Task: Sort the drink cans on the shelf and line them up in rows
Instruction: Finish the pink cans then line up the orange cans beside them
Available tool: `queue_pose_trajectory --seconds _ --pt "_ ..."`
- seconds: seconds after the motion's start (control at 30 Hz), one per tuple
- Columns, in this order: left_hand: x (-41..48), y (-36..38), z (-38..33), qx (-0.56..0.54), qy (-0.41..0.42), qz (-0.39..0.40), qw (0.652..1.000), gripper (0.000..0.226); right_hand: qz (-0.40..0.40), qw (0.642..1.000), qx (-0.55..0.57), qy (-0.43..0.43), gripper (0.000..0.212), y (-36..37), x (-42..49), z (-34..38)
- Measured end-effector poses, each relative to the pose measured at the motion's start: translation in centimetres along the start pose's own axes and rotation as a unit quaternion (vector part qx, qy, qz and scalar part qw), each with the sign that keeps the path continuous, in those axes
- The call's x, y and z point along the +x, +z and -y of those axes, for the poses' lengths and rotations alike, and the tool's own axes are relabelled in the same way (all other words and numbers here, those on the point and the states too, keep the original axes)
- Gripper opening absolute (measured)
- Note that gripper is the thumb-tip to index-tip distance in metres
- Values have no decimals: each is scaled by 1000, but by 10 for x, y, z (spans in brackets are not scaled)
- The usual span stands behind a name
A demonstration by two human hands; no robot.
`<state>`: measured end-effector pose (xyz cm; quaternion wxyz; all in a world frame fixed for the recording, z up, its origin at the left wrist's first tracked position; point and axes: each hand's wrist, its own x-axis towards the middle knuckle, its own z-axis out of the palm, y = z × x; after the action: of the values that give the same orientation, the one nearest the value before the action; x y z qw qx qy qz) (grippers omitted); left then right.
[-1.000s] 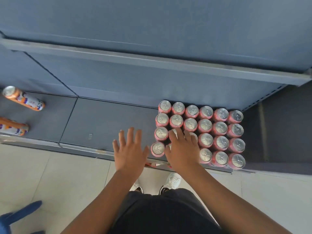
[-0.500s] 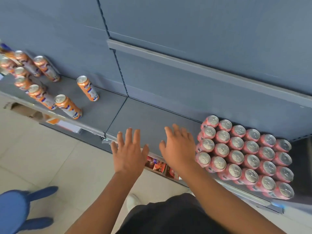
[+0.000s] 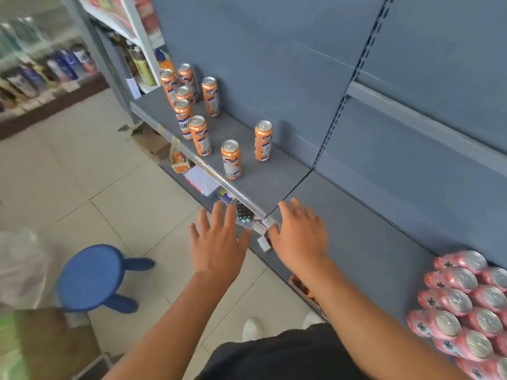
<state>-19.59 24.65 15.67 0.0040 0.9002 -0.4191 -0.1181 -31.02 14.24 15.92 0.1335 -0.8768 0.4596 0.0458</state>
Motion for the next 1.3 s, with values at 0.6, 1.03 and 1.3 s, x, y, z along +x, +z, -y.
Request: queue_pose_trajectory --seconds 0.6,1.03,1.3 --pt "126 -44 80 42 -105 6 994 54 -15 994 32 -101 31 -10 177 93" --pt "254 -58 86 40 -65 11 997 56 -23 995 81 -43 43 -18 273 99" --pt "331 -38 128 45 18 72 996 58 40 983 171 59 59 7 297 99"
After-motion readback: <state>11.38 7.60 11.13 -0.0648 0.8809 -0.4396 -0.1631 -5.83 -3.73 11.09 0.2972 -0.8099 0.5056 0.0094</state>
